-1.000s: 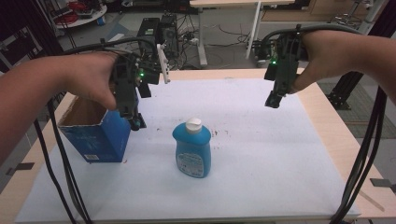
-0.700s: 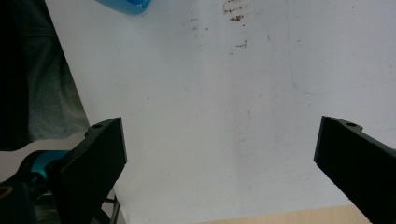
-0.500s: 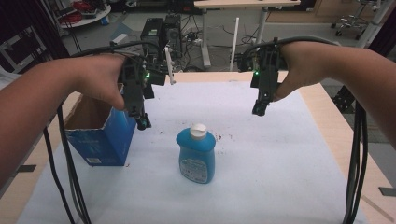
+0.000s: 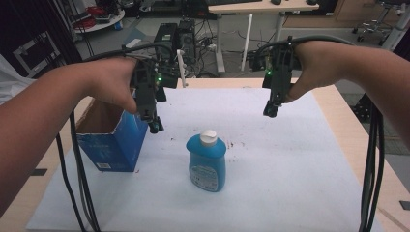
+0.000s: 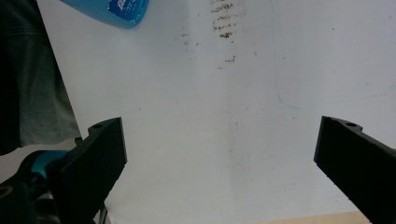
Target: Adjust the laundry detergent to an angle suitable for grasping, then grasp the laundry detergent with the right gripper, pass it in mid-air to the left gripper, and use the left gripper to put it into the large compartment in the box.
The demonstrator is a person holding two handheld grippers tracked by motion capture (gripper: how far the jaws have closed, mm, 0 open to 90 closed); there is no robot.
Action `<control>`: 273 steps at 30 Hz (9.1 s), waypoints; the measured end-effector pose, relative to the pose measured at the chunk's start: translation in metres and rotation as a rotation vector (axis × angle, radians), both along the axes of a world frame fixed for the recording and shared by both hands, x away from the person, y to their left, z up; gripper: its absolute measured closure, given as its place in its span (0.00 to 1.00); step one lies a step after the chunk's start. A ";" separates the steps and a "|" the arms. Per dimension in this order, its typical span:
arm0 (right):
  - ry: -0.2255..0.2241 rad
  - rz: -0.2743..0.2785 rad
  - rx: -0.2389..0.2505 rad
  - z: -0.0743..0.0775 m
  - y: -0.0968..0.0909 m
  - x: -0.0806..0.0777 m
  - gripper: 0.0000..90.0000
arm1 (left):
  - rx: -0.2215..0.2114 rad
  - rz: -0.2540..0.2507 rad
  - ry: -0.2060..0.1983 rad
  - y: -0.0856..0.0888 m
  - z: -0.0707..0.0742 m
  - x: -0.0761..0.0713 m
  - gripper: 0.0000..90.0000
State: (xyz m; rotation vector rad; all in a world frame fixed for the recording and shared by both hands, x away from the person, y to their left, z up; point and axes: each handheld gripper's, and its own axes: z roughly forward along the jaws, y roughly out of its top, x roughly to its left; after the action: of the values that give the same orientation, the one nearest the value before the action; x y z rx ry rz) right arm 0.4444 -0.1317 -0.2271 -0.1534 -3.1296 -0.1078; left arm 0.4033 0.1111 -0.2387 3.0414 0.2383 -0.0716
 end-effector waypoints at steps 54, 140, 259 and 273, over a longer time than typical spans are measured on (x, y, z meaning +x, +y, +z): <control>-0.054 -0.112 0.286 0.018 -0.061 -0.048 0.02 | 0.010 -0.066 0.001 0.007 0.006 -0.023 0.02; 0.020 -0.158 0.743 -0.142 0.018 -0.100 0.02 | -0.010 -0.069 -0.004 0.019 -0.001 -0.030 0.02; -0.163 -0.185 0.981 -0.180 0.028 -0.117 0.50 | 0.011 -0.071 -0.009 0.022 -0.008 -0.029 0.02; -0.177 -0.178 0.985 -0.180 0.028 -0.120 0.53 | 0.007 -0.071 -0.012 0.021 -0.008 -0.030 0.02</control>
State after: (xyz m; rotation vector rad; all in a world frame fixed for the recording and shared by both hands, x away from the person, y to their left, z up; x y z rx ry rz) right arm 0.3246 -0.1037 -0.4070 -0.4037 -2.7866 -1.6524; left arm 0.3735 0.1317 -0.2465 3.0560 0.1297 -0.0579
